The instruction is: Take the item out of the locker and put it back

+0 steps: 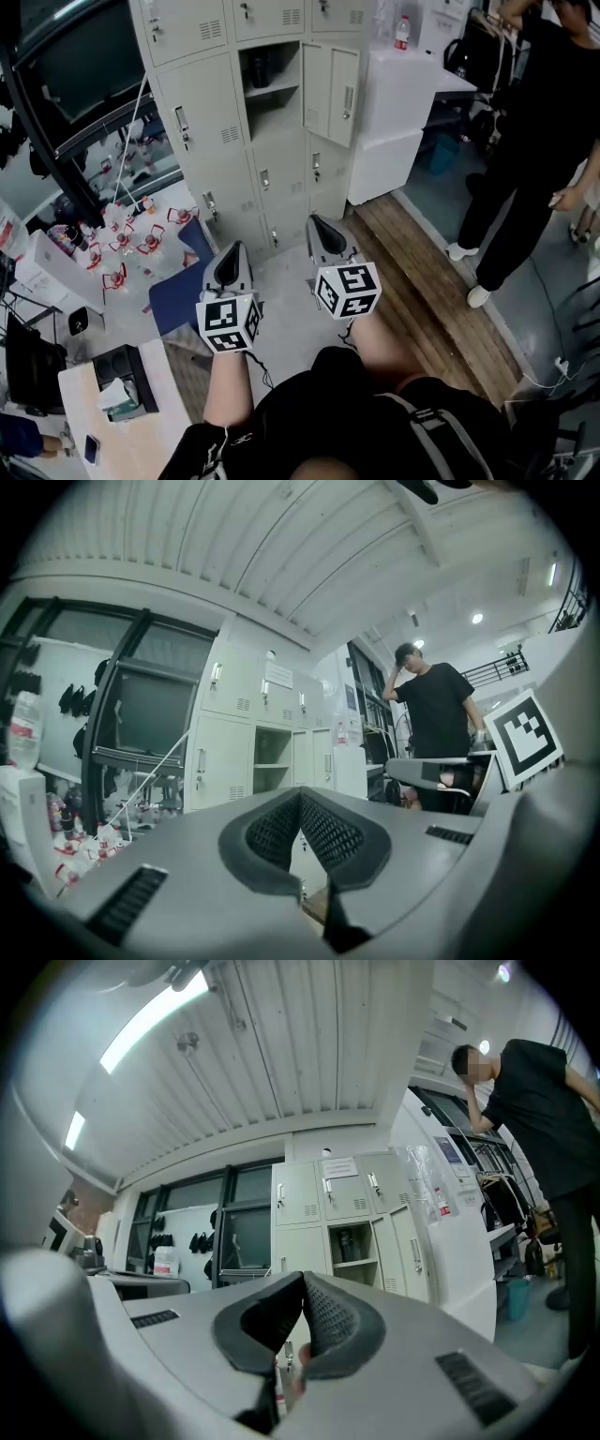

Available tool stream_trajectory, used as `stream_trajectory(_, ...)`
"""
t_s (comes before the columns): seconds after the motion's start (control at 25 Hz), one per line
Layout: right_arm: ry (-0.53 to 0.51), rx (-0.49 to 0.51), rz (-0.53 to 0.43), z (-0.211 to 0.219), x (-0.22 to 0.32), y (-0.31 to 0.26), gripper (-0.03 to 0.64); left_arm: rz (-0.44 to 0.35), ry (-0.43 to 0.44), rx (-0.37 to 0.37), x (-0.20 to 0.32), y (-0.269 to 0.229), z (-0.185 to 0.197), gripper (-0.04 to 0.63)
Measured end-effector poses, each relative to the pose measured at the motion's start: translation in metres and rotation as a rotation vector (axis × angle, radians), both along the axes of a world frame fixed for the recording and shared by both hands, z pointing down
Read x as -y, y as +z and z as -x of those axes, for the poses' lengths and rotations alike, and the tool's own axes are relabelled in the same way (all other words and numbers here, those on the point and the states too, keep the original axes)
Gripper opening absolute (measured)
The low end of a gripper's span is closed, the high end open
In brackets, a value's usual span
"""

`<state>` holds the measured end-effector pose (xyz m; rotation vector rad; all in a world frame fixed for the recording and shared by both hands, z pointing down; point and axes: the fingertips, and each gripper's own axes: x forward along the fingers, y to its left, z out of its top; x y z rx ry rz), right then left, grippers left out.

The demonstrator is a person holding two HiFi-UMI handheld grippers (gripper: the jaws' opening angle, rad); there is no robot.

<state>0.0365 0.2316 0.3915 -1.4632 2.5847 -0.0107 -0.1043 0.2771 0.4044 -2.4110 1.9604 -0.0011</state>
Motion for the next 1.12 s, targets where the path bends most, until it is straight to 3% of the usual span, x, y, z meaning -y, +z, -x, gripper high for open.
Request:
stream_trajectory(0.24,0.013,-0.021,0.008,0.009,0.006,0.001,0.014,0.001,-0.011,0.022,0.008,0.000,0.012,0.011)
stream_trajectory(0.6,-0.003,-0.041,-0.015,0.023,0.066,0.002,0.014,-0.016,0.016,0.005,0.070,0.002,0.007,0.011)
stream_trajectory(0.8,0.010,-0.027,-0.015,0.013,0.137,0.004,0.014,-0.005,0.026,-0.002,0.142,0.007,0.000,0.011)
stream_trajectory(1.12,-0.005,-0.009,0.010,0.004,0.292,0.000,0.014,0.010,0.009,0.036,0.298,-0.005,-0.010,0.011)
